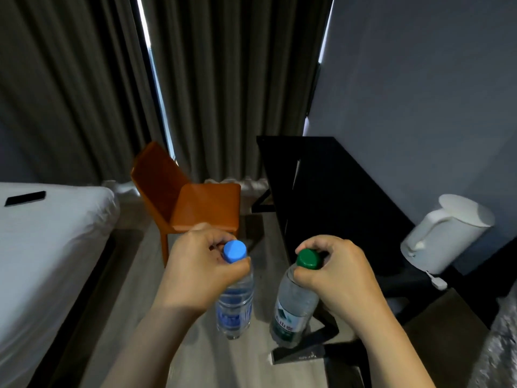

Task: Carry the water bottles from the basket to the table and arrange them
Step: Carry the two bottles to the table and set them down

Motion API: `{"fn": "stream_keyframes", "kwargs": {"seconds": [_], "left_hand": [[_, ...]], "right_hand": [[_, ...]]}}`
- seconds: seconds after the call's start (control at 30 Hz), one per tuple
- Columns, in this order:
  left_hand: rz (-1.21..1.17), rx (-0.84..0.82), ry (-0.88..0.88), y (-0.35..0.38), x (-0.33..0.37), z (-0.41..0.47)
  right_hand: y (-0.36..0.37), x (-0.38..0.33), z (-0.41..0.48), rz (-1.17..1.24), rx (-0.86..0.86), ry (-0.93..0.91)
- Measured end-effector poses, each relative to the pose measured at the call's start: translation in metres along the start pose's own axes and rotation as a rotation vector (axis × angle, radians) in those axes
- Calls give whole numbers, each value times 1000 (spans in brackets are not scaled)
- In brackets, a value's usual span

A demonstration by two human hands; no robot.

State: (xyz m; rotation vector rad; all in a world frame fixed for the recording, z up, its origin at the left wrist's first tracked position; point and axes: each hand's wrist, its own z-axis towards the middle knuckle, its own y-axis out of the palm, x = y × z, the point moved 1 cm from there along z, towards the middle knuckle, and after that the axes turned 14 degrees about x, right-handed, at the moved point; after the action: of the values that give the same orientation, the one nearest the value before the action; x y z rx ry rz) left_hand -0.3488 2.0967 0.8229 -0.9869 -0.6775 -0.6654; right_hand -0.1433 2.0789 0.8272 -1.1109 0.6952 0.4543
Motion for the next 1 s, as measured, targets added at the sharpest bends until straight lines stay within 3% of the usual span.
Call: {"fn": "stream_keyframes", "kwargs": {"seconds": [0.37, 0.67, 1.0], "left_hand": [[38, 69, 129, 80, -9, 142], [-11, -66, 44, 137, -40, 248], [-109, -215, 153, 192, -79, 397]], "right_hand": [[46, 15, 165, 28, -9, -19], [97, 32, 267, -2, 12, 86], [159, 12, 382, -9, 101, 205]]}}
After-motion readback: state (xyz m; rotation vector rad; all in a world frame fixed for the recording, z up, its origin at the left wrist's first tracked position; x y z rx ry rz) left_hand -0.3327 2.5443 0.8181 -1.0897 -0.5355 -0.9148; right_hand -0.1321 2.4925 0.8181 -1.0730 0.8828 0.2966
